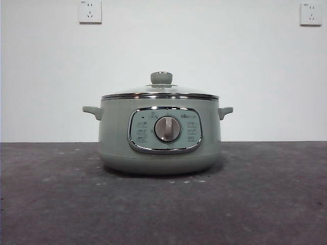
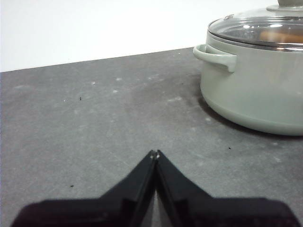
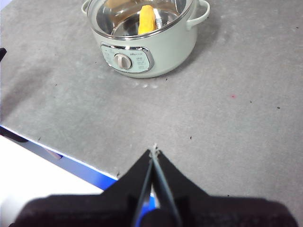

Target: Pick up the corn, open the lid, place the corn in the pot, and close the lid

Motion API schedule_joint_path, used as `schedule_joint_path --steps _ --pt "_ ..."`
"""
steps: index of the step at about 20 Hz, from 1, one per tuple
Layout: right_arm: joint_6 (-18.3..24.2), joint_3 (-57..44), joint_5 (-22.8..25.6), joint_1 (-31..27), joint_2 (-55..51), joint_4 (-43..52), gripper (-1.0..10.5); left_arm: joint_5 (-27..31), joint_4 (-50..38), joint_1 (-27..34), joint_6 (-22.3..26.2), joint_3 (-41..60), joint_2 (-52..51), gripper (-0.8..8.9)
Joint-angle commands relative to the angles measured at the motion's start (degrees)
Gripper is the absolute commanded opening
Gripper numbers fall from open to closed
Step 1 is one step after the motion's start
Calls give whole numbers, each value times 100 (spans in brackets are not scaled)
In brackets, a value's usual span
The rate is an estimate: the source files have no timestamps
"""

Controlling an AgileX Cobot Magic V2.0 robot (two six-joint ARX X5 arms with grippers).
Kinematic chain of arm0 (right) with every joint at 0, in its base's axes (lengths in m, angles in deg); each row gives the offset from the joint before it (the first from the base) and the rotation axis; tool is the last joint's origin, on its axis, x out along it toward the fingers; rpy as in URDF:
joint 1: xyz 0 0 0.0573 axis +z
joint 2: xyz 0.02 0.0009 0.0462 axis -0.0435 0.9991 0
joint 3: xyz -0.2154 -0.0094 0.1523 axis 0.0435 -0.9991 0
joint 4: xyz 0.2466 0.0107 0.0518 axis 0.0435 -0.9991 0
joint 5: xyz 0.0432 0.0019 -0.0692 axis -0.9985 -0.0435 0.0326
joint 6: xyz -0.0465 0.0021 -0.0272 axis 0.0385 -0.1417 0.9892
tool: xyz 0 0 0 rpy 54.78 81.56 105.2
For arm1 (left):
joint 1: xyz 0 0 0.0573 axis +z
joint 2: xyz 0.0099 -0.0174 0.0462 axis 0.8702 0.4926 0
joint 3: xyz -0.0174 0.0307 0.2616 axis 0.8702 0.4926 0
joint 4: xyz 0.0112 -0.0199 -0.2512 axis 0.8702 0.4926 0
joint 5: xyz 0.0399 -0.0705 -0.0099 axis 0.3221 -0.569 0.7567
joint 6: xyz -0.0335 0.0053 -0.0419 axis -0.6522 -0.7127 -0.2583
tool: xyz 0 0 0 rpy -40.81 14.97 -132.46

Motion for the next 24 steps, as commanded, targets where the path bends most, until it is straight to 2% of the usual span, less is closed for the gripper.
schedule_joint_path --steps 1,12,14,16,19,22,24 --pt "-17 -44 9 7 -20 -146 1 13 -39 17 -70 61 50 -3" --pt "0 -44 11 4 -20 -146 1 15 -39 17 -70 61 219 -3" --pt "334 -44 398 -125 -33 -144 1 15 -39 17 -70 61 258 -3" --pt "935 -87 435 -651 -114 142 1 15 -39 17 -70 61 284 -3" --pt "1832 -748 -308 -1652 -568 1878 1 15 -39 17 -70 61 291 -3" --pt "1930 -2092 -660 -2343 -1182 4033 1 15 -39 17 -70 61 297 -3" --pt "1770 -3117 -815 -2608 -1541 5145 1 15 -39 17 -70 61 297 -3"
